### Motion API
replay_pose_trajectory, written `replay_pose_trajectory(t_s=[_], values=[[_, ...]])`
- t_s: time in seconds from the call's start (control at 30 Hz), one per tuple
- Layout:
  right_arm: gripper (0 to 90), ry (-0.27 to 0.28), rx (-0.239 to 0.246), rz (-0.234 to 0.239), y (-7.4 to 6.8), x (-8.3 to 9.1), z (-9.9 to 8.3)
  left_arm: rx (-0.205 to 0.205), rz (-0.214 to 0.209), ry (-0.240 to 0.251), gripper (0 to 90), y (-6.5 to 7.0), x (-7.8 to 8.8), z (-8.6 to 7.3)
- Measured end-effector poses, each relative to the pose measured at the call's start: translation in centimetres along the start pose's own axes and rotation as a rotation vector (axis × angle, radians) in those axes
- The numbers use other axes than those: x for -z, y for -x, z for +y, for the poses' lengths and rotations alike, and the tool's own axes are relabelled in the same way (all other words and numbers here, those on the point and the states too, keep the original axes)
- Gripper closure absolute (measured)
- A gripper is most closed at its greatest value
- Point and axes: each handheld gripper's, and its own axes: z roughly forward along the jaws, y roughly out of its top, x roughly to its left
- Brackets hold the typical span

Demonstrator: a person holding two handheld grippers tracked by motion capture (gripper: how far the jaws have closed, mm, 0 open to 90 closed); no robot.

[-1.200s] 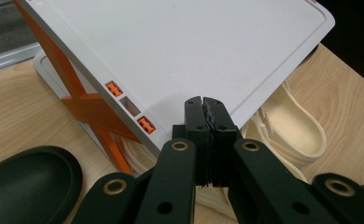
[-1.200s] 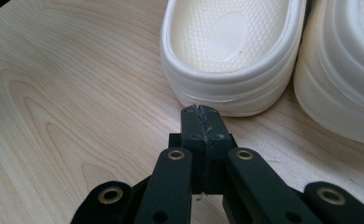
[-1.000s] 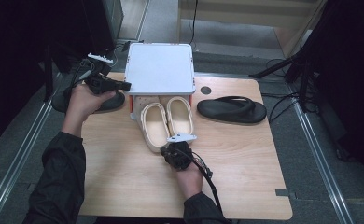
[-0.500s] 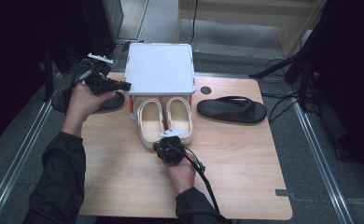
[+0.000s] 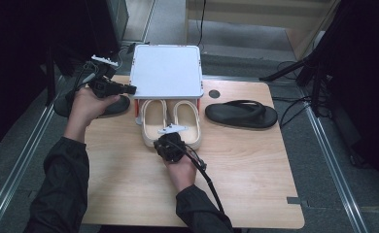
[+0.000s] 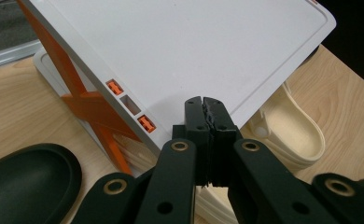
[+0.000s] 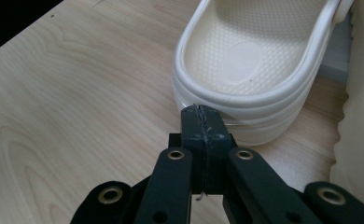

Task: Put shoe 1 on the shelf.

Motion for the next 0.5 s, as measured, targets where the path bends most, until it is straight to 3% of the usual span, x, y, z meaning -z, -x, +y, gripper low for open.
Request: replay_pose_trajectory(t_s=[0.17,0.37,0.47,0.5], values=[[90.0,-0.004,-0.018,-0.001,0.2,-1.0,0.9,0.000,0.000,-0.001,89.8,0.0,0.0,0.0],[90.0,-0.019,0.005,-0.038,0.5,-2.3,2.4,0.002,-0.001,-0.001,89.8,0.0,0.0,0.0],[90.0,-0.021,-0.004,-0.024,0.7,-2.8,3.2,0.004,-0.003,-0.001,89.8,0.0,0.0,0.0],[90.0,-0.027,-0.009,-0.045,0.7,-3.1,3.5,0.003,-0.003,0.000,89.8,0.0,0.0,0.0]])
